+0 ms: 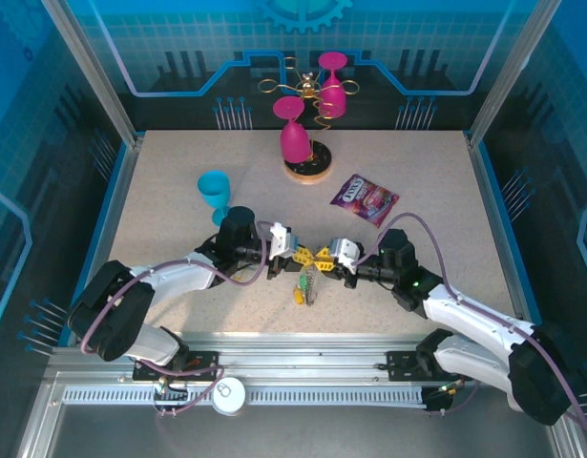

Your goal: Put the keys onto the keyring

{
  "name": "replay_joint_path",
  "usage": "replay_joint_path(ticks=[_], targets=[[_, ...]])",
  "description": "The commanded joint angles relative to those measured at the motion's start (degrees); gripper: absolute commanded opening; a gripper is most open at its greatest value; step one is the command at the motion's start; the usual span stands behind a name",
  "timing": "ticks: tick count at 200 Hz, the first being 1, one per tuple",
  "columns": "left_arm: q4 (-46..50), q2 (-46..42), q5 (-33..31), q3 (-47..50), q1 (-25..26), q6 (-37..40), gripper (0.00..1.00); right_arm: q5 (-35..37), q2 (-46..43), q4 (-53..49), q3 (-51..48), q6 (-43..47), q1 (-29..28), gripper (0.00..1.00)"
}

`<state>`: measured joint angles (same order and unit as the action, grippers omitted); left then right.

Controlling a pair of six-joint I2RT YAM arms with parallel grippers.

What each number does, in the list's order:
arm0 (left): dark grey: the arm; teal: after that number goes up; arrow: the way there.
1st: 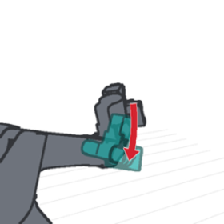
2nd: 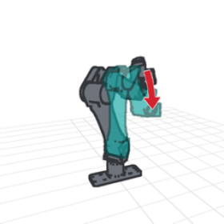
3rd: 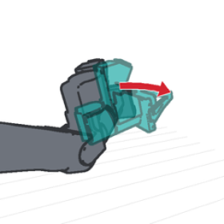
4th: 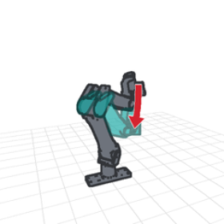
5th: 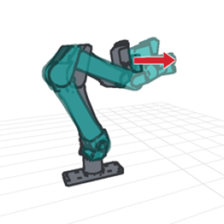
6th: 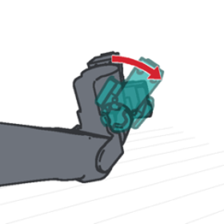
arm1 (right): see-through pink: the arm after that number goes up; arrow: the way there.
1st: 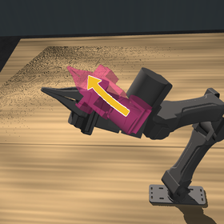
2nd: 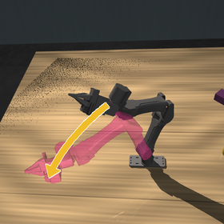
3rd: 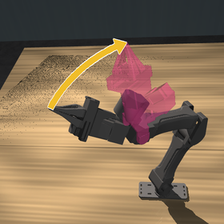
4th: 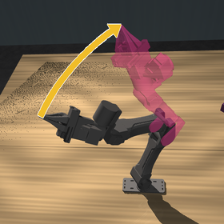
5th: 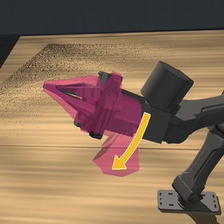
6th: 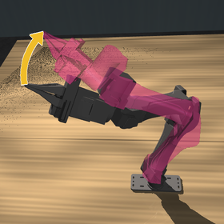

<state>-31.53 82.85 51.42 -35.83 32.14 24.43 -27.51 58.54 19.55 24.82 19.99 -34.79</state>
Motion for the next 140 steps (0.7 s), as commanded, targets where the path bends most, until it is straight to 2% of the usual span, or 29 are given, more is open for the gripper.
replay_joint_path(ticks=[1,26,38,46,59,69,86,106,140], targets=[[-3.9,0.4,3.1,0.8,0.3,-1.2,0.0,-1.3,1.3,2.9,0.6,0.1,-1.0,0.2],[-4.5,0.5,3.1,0.9,0.3,-1.6,0.0,-1.7,2.5,3.2,0.9,0.3,-1.1,0.15],[-4.7,0.4,3.1,0.9,0.3,-1.8,0.0,-1.7,2.9,3.5,0.9,0.4,-1.1,0.08],[-4.6,0.4,3.0,1.0,0.2,-1.9,0.0,-1.8,3.0,3.5,1.0,0.5,-1.1,0.0],[-4.0,0.1,2.1,0.9,0.3,-1.8,0.0,-1.6,2.9,3.0,1.2,0.4,-1.1,0.0],[-2.6,-0.4,0.7,0.7,0.3,-1.4,0.09,-1.2,2.7,1.8,1.6,0.6,-1.1,0.0],[3.9,-1.6,-1.6,-0.7,0.3,1.5,0.16,-0.6,2.4,-2.1,3.4,1.6,-1.2,0.0],[12.3,-3.1,-3.7,-3.1,0.3,5.4,0.2,0.2,2.2,-8.7,5.7,3.4,-1.5,0.0],[20.8,-4.7,-6.0,-5.1,0.2,10.2,0.21,2.6,2.3,-15.8,8.8,6.5,-2.7,0.0]])
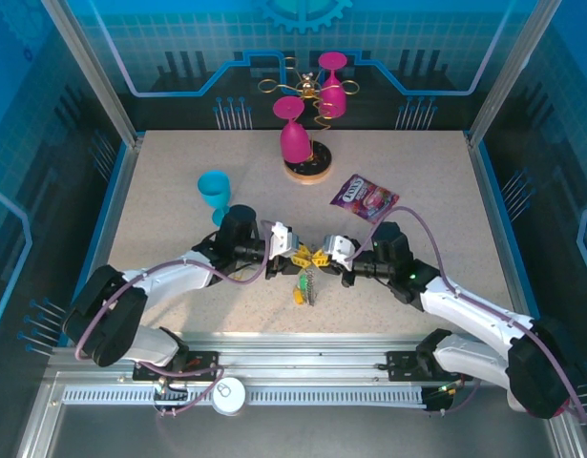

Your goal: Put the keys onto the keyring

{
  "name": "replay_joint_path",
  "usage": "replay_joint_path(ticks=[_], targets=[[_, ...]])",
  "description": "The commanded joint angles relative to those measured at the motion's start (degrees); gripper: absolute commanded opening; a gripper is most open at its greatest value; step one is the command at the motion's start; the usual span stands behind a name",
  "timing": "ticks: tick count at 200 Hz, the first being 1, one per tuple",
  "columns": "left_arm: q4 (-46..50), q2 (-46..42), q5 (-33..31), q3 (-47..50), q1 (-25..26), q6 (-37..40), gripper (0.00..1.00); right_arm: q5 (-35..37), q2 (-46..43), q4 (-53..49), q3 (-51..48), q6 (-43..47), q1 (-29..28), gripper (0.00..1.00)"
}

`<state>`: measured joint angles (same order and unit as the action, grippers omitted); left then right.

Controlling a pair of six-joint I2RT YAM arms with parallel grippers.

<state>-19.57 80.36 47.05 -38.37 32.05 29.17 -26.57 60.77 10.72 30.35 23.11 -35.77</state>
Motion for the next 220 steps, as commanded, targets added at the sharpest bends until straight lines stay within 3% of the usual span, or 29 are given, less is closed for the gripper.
replay_joint_path(ticks=[1,124,143,166,178,187,220], targets=[[8.9,-2.3,-1.7,-2.6,0.4,5.5,0.22,1.7,0.1,-7.2,3.4,3.4,-1.7,0.0],[14.3,-4.2,-2.7,-4.3,0.3,9.4,0.12,10.7,5.8,-25.4,15.5,8.5,-6.8,0.0],[13.6,-4.4,-2.4,-4.0,0.3,9.2,0.03,10.0,6.5,-25.7,16.6,7.9,-6.9,0.0],[10.0,-4.9,-2.5,-2.3,0.2,8.3,0.0,9.7,4.9,-21.6,14.6,6.0,-6.3,0.0],[8.2,-5.1,-2.2,-1.3,0.3,8.0,0.0,8.8,2.6,-16.9,11.7,4.2,-5.1,0.2],[6.2,-5.2,-1.9,-0.3,0.3,7.6,0.0,6.9,0.8,-13.2,9.2,3.4,-3.9,0.25],[-1.8,-4.9,-0.3,3.3,0.3,4.9,0.0,-0.3,-3.2,-3.0,1.9,0.3,0.5,0.22]])
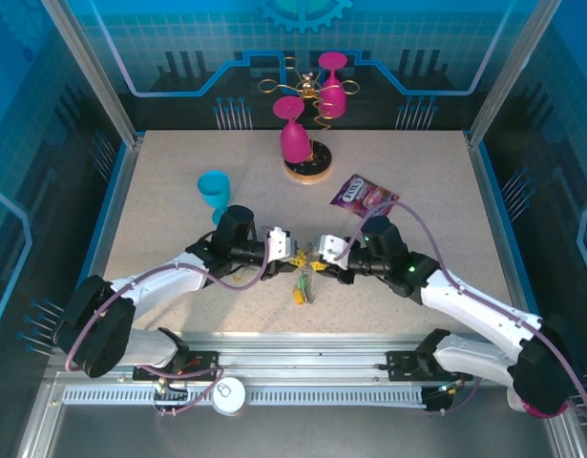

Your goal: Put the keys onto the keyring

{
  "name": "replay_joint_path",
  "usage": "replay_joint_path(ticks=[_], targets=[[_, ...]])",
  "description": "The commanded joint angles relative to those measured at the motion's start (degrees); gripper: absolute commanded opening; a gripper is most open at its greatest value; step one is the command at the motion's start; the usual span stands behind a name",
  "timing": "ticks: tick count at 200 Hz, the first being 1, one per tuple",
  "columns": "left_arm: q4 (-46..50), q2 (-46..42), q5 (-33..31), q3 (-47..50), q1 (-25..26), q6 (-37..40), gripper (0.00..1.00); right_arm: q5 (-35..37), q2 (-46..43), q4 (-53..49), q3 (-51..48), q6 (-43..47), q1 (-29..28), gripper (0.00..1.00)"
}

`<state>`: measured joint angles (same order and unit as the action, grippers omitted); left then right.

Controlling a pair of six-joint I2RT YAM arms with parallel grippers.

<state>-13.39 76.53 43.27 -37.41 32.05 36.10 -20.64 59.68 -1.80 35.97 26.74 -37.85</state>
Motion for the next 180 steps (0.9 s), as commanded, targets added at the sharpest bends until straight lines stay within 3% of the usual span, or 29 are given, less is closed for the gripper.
replay_joint_path(ticks=[1,97,180], targets=[[-8.2,-1.1,3.5,2.4,0.3,-2.1,0.0,-6.3,-2.2,9.7,-3.9,-3.4,2.6,0.22],[-13.4,1.0,5.0,3.7,0.4,-5.2,0.0,-10.8,1.9,14.9,-4.5,-4.5,2.6,0.22],[-15.5,1.7,6.8,3.8,0.4,-6.8,0.0,-11.0,4.9,17.0,-3.7,-4.4,1.8,0.16]])
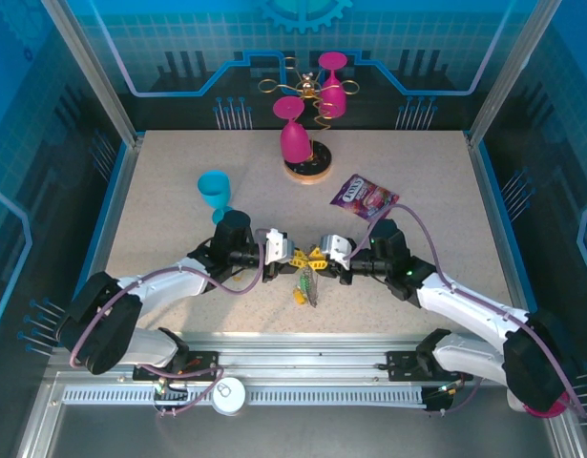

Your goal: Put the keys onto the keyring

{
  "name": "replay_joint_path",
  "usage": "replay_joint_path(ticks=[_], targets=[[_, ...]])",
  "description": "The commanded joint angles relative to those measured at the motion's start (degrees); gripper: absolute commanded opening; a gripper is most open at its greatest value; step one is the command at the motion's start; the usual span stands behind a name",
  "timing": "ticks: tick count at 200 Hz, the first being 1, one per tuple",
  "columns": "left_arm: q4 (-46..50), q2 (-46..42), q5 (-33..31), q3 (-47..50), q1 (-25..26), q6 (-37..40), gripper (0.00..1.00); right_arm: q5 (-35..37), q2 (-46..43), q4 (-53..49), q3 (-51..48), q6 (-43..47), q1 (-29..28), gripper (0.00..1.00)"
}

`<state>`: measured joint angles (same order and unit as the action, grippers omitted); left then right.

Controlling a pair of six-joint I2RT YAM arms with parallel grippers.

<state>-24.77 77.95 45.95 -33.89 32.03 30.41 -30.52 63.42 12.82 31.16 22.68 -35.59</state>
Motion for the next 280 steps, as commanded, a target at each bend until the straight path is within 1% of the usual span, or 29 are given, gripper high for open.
replay_joint_path(ticks=[1,17,26,32,41,57,77,93,115,197,216,233,249,266,280], targets=[[-4.1,0.3,4.1,0.3,0.4,-1.2,0.0,-1.2,1.2,2.3,1.1,-0.4,-0.5,0.15],[-4.4,0.4,4.3,0.3,0.4,-1.6,0.0,-1.2,1.6,2.3,1.4,-0.4,-0.6,0.07],[-4.3,0.4,4.1,0.3,0.4,-1.7,0.0,-1.3,1.7,2.3,1.6,-0.2,-0.6,0.0],[-4.1,0.4,3.6,0.2,0.4,-1.6,0.01,-1.2,1.7,2.1,1.9,0.0,-0.6,0.0],[-3.5,0.0,2.4,0.1,0.4,-1.4,0.1,-0.6,1.5,0.9,2.4,0.4,-0.6,0.0],[0.2,-0.9,0.4,-0.7,0.4,0.2,0.16,1.1,1.2,-3.2,3.8,1.8,-0.8,0.0],[7.5,-2.0,-1.2,-2.8,0.3,4.0,0.19,3.3,1.2,-10.0,6.4,3.9,-1.3,0.0],[10.0,-2.4,-1.9,-3.4,0.4,5.4,0.19,5.1,1.7,-15.4,8.8,5.4,-1.9,0.0],[11.4,-2.7,-2.2,-3.7,0.4,6.3,0.18,6.5,2.4,-20.4,11.2,7.1,-3.0,0.0],[11.7,-2.6,-2.2,-4.1,0.4,6.4,0.12,11.3,6.0,-29.1,17.6,10.4,-6.6,0.0],[11.8,-2.9,-2.4,-4.1,0.4,6.5,0.09,11.9,6.3,-29.9,18.1,10.5,-6.9,0.0],[11.9,-3.1,-2.5,-4.1,0.4,6.6,0.08,12.6,6.4,-30.5,18.5,10.7,-7.0,0.0],[12.1,-3.2,-2.4,-4.1,0.4,6.9,0.0,12.9,6.3,-30.7,18.5,10.7,-7.0,0.0],[11.8,-3.3,-2.2,-3.9,0.4,7.3,0.0,13.2,5.2,-28.2,17.1,9.9,-6.9,0.0],[10.4,-3.3,-1.6,-3.3,0.4,6.7,0.0,12.5,3.4,-24.1,14.4,8.7,-6.3,0.17]])
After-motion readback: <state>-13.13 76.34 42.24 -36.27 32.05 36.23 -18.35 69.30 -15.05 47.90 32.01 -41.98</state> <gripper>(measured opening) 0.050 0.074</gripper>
